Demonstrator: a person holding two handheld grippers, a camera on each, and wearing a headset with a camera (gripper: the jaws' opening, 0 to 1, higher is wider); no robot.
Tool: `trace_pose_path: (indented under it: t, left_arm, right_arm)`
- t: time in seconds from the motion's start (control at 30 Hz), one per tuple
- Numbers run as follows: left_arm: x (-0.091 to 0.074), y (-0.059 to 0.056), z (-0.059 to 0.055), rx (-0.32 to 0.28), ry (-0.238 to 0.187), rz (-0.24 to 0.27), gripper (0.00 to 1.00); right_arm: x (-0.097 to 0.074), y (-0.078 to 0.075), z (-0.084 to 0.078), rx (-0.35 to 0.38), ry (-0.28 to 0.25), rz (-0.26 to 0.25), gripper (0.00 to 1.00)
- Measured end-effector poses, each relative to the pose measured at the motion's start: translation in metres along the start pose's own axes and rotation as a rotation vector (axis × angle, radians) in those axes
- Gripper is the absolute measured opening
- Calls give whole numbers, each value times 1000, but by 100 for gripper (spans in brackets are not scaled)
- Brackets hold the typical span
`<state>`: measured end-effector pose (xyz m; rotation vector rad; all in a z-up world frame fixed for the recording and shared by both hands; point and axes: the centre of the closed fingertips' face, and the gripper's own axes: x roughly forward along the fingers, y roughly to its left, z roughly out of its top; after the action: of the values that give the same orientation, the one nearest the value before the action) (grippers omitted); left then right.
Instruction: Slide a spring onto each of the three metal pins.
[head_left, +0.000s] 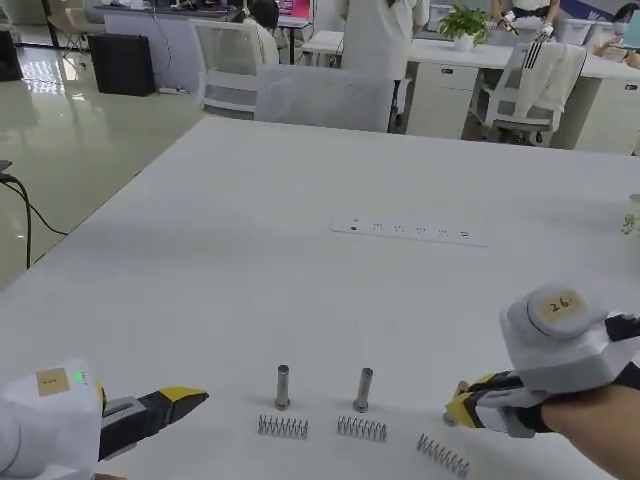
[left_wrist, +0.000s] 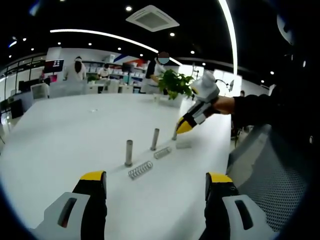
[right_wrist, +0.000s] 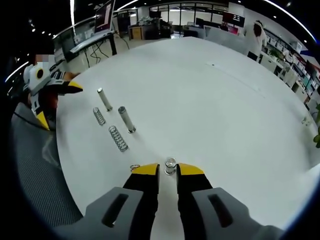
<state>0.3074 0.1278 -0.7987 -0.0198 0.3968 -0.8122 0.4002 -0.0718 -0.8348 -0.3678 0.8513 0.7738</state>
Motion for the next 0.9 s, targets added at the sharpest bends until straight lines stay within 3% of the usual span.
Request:
trace_pose_path:
  t: [0.23,0.47,0.9]
  left_arm:
    - [0,0,1,1,-2,-1,77]
    - [1,-2,1,1,-2,-5,77]
    - [2,-3,2,0,-2,-8,76]
  right_arm:
    - [-6,4,-10,6,9,11,13]
    - [-11,22,-24,-15,27,66,13]
    - [-4,40,-36,-82,86,124,12]
